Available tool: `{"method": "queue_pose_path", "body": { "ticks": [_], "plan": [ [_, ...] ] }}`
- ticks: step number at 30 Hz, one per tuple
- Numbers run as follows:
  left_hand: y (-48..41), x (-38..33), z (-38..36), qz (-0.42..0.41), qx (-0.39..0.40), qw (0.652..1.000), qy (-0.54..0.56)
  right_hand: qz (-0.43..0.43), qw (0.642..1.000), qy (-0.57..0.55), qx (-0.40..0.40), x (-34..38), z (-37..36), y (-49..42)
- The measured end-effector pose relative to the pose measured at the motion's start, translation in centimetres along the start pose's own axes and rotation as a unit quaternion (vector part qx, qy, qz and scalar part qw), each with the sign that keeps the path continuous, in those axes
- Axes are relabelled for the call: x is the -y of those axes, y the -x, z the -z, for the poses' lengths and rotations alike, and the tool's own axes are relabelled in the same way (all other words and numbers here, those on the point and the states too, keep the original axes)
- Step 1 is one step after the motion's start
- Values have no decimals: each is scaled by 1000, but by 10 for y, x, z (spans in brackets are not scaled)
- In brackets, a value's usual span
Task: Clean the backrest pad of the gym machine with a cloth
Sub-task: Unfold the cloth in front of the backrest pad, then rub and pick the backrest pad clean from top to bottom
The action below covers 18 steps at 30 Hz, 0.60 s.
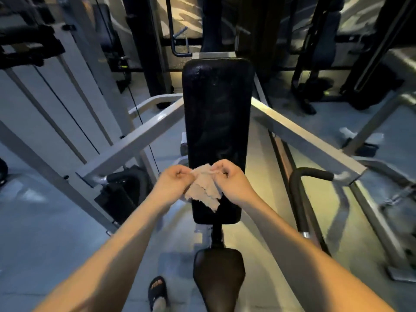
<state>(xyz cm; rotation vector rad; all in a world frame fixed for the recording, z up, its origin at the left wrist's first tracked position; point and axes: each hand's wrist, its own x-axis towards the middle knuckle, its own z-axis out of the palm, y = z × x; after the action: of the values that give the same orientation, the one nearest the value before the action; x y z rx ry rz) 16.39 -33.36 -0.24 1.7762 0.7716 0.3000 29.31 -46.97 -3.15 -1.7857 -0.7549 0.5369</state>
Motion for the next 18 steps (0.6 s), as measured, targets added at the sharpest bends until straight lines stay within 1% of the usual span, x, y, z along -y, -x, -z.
{"method": "queue_pose_path", "body": {
  "ticks": [3,6,8,10,12,15,18],
  "plan": [
    [18,-19,-27,-7,18,999,39,-2,1000,6,13,-3,27,19],
    [30,-37,-38,-18,63,995,76,15,999,-23,37,2,39,30],
    [31,-45,-41,-18,83,992,96,36,999,-18,25,3,41,30],
    [28,-54,-42,-17,74,993,90,45,999,-4,1,4,43,23],
    [16,-54,-39,-18,42,998,48,50,999,14,-14,5,48,13],
    [-11,-44,-32,-11,9,999,29,59,998,31,-18,9,55,-3],
    [-43,-32,-25,-4,-2,1000,24,26,998,49,-29,11,63,-25]
  ]
}}
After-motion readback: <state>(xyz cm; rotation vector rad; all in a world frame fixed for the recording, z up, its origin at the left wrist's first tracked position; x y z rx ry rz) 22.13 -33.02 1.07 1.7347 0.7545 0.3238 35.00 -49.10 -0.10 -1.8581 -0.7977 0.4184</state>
